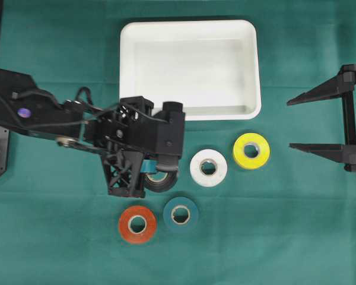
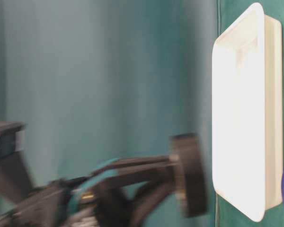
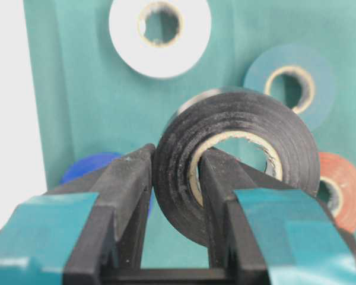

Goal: Pick up the tape from a random location and place it into the white case.

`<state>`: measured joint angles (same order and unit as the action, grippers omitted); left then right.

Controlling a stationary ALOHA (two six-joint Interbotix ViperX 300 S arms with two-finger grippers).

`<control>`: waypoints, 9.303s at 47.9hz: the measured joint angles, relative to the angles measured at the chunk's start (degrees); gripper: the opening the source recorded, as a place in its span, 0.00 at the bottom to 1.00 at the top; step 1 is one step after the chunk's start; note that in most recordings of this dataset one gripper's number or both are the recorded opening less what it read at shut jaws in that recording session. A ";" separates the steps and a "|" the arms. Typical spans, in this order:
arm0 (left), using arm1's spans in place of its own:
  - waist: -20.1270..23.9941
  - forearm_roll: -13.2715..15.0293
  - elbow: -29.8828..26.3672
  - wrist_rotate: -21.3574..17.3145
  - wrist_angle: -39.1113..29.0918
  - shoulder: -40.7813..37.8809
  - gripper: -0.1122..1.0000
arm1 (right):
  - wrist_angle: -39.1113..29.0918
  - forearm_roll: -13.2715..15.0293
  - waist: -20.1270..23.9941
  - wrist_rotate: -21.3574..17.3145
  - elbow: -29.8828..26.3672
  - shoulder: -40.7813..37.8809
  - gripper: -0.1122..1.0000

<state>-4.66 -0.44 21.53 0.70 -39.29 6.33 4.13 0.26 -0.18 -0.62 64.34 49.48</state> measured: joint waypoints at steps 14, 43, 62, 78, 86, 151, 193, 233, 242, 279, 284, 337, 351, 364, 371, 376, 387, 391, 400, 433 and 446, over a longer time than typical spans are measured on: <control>-0.09 0.00 -3.52 0.00 -5.71 4.92 0.26 | -0.26 0.00 0.00 0.00 0.00 0.09 0.91; -0.09 -0.18 -6.42 0.00 -9.49 6.24 0.26 | -0.26 0.00 0.00 0.00 0.00 0.09 0.91; -0.18 -0.18 -6.42 0.00 -9.58 6.24 0.26 | -0.26 0.00 0.09 0.09 0.00 0.09 0.91; -0.18 -0.26 -6.42 0.00 -9.58 6.24 0.26 | -0.26 0.00 0.09 0.00 0.00 0.09 0.91; 0.00 -0.18 -6.42 0.00 -9.67 6.24 0.26 | -0.26 0.00 0.09 0.00 0.00 0.09 0.91; 29.09 -0.26 -4.22 -0.18 -9.23 6.06 0.26 | -1.14 0.00 0.09 0.18 -0.26 0.00 0.91; 25.58 -0.26 -21.36 -0.70 -8.44 -9.32 0.26 | -1.14 0.00 0.00 0.26 -0.53 -0.09 0.91; 25.31 -0.26 -21.62 -0.70 -9.32 -9.84 0.26 | -1.14 0.09 0.00 0.26 -0.53 0.00 0.91; 25.31 -0.26 -21.62 -0.70 -9.49 -9.76 0.26 | -1.14 0.09 0.00 0.26 -0.53 -0.09 0.91; 25.31 -0.26 -21.53 -0.62 -9.67 -10.46 0.26 | -1.14 0.18 0.00 0.26 -0.53 -0.09 0.91; 25.58 -0.26 -20.74 -0.53 -8.96 -11.69 0.26 | -1.14 0.18 0.00 0.26 -0.53 -0.09 0.91; 29.00 -0.26 -11.69 -3.43 7.91 -26.37 0.26 | -1.05 0.26 -0.62 0.53 -0.53 -0.97 0.91; 29.00 -0.26 -11.69 -3.43 8.26 -27.25 0.26 | -1.05 0.70 -0.70 0.62 -0.53 -1.05 0.91; 28.30 -0.18 -11.69 -3.34 8.26 -27.25 0.53 | -1.05 1.05 -0.70 0.62 -0.53 -1.05 0.91; 28.13 -0.26 -11.69 -3.34 8.26 -27.25 0.89 | -1.05 1.05 -0.70 0.62 -0.53 -0.97 0.91; 28.13 -0.26 -11.69 -3.34 8.26 -27.25 0.88 | -1.05 1.05 -0.70 0.62 -0.53 -0.97 0.91; 28.21 -0.26 -11.69 -3.34 8.00 -27.25 0.84 | -1.05 1.05 -0.70 0.62 -0.53 -1.05 0.91; 28.21 -0.26 -11.69 -3.34 7.12 -27.25 0.84 | -1.05 1.14 -0.62 0.53 -0.53 -0.97 0.91; 28.13 -0.26 -12.57 -3.34 3.34 -24.96 0.84 | -1.05 1.14 -0.70 0.53 -0.53 -1.05 0.91; 26.37 -0.26 -14.59 -5.10 -3.43 -11.51 0.84 | -1.05 1.05 -0.70 0.44 -0.97 -1.05 0.91; 19.78 -0.26 -11.34 -5.27 -1.14 -9.93 0.84 | -1.05 1.05 -0.70 0.44 -0.97 -0.97 0.91</control>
<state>15.12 -0.70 10.20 -4.57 -40.43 -3.60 3.08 1.32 -0.88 -0.18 63.37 48.52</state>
